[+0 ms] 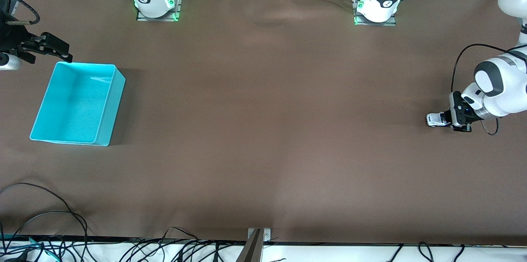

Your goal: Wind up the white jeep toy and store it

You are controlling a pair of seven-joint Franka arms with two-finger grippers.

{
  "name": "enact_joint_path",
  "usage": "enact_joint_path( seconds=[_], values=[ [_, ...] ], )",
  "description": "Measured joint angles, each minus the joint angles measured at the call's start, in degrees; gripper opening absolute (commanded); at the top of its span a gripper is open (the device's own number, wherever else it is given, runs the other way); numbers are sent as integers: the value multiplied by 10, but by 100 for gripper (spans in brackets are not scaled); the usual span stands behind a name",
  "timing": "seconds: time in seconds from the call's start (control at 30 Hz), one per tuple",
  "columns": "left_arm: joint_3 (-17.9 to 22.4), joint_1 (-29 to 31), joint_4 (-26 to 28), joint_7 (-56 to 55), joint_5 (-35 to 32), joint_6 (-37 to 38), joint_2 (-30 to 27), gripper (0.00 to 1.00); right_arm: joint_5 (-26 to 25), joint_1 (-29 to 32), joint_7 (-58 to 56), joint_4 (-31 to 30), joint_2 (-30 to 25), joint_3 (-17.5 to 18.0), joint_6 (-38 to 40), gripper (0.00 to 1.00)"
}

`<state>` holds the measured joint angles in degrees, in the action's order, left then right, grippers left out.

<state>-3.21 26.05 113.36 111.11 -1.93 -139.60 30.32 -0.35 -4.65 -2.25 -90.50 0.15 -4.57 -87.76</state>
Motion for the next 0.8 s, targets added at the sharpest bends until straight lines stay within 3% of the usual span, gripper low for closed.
enact_joint_path(
  seconds=[0.8],
  values=[
    [0,14,-5,25,0,0,3,7,0,0,0,0,0,0,0,100]
  ],
)
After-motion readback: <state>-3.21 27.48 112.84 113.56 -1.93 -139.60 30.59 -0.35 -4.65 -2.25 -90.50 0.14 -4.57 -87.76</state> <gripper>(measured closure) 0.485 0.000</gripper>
